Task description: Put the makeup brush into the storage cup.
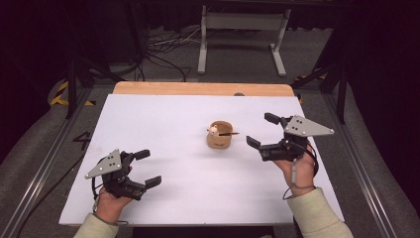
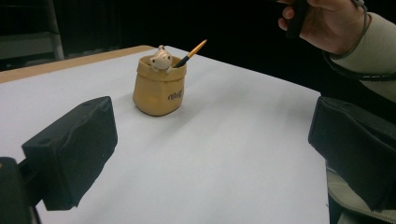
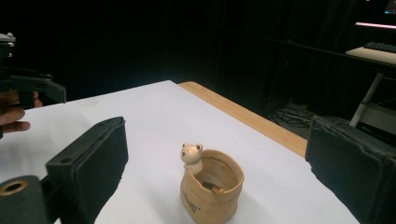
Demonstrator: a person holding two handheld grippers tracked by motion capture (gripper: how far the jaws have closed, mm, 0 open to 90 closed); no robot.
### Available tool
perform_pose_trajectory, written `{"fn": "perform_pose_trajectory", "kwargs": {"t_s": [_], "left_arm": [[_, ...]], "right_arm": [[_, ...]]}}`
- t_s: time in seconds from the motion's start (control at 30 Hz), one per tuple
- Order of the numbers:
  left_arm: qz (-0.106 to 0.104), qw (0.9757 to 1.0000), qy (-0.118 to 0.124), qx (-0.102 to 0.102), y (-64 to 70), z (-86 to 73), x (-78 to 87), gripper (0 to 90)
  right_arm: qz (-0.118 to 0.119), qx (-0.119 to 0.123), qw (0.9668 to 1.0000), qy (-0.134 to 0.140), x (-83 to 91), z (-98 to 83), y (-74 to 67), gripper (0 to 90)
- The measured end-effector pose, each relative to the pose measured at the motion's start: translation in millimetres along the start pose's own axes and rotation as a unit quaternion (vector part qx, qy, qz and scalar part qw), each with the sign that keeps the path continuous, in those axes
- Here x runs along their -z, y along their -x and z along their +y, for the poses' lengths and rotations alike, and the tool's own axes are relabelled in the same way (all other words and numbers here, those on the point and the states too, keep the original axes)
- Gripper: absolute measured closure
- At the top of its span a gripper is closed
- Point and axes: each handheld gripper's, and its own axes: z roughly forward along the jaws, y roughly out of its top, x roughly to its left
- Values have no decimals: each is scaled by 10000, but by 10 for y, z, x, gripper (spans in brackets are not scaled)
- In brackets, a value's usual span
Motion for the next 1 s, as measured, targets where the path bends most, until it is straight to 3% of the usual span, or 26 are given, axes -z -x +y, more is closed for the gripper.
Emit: {"fn": "perform_pose_trajectory", "kwargs": {"t_s": [0.5,0.57,1.0], "left_arm": [[148,9999,-4,56,-23,-73,160,21],[155,9999,-17,57,-23,-83,169,20],[258,9995,35,156,-52,-141,230,20]], "right_arm": [[104,-112,9998,141,280,-378,-32,38],[122,-151,9996,186,325,-496,-37,38],[140,-221,9992,307,404,-887,-109,31]]}}
